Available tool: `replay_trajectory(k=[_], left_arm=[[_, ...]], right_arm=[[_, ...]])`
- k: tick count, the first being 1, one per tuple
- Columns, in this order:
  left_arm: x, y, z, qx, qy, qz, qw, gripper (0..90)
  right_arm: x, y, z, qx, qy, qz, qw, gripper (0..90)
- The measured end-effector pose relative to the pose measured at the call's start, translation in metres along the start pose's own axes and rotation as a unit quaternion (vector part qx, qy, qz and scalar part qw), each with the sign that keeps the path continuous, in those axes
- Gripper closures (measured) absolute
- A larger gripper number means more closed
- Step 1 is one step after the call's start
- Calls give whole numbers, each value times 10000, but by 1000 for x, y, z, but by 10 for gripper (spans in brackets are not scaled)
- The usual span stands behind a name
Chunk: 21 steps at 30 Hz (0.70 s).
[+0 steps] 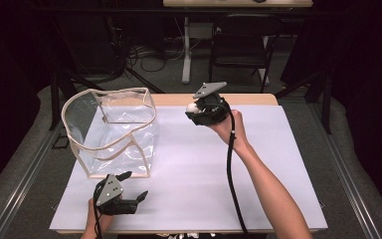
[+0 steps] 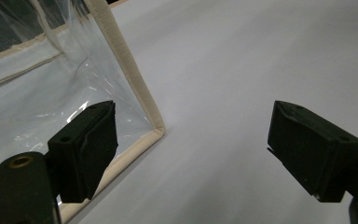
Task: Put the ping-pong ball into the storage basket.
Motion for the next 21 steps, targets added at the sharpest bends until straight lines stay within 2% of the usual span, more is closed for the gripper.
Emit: replay_trajectory(k=[21], left_arm=[[0, 0, 0, -2, 0, 17, 10000, 163]], right_arm=[[3, -7, -12, 25, 3, -4, 10000, 513]])
Point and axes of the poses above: each handheld gripper's, and its own axes: y roughly backward along the jaws, z roughly out of its underside, x roughly to its right, the point moved 2 cm from there along -y, roughly forward along the jaws, and after that the axes turned 11 degrees about y, right-handed, at the moved point
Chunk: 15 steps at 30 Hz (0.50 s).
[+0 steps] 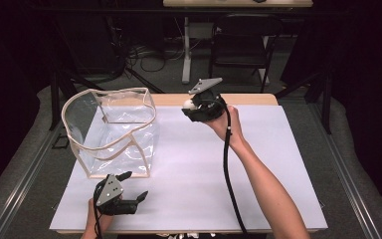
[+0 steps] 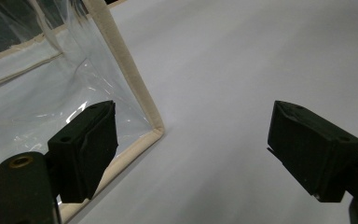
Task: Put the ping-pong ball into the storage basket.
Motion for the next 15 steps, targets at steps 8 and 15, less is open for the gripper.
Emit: replay_trajectory(k=[8, 15], left_arm=[[0, 0, 0, 1, -4, -5, 10000, 163], [0, 0, 0, 13, 1, 4, 10000, 163]], right_arm=[[1, 0, -6, 22, 13, 2, 10000, 513], [1, -2, -8, 39, 29, 9, 10000, 512]])
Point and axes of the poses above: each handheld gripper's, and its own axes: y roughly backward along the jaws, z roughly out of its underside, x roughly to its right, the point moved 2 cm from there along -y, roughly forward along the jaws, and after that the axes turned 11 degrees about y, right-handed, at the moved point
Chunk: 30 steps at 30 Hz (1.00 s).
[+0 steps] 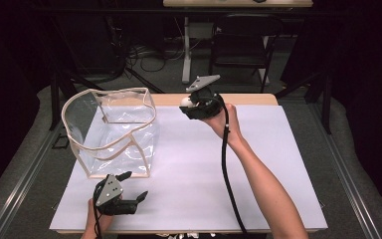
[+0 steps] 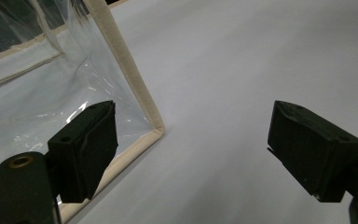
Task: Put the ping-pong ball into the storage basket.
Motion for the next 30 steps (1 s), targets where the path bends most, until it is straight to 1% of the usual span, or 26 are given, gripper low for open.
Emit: replay_trajectory(k=[17, 21, 30], left_arm=[[0, 0, 0, 5, -5, 7, 10000, 163], [0, 0, 0, 20, -11, 4, 10000, 163], [0, 0, 0, 6, -16, -1, 10000, 163]], right_arm=[[0, -6, -10, 41, 20, -37, 10000, 513], [0, -8, -13, 64, -12, -49, 10000, 513], [0, -9, -20, 78, 36, -50, 10000, 513]])
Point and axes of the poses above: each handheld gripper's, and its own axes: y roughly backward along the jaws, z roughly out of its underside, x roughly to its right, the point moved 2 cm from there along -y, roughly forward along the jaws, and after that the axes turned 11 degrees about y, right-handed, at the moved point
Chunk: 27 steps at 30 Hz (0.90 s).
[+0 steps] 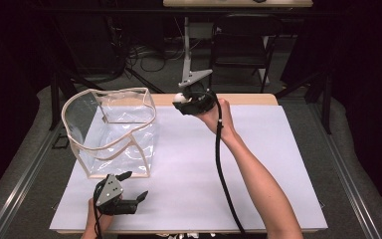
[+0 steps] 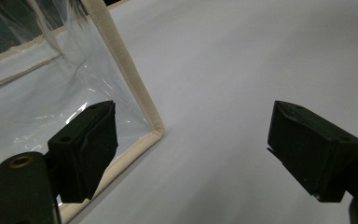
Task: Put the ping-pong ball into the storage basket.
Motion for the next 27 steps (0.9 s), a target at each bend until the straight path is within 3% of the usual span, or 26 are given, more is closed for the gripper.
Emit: replay_trajectory(k=[27], left_arm=[[0, 0, 0, 11, -1, 25, 10000, 163]], right_arm=[[-2, -1, -28, 90, 169, -41, 9998, 513]])
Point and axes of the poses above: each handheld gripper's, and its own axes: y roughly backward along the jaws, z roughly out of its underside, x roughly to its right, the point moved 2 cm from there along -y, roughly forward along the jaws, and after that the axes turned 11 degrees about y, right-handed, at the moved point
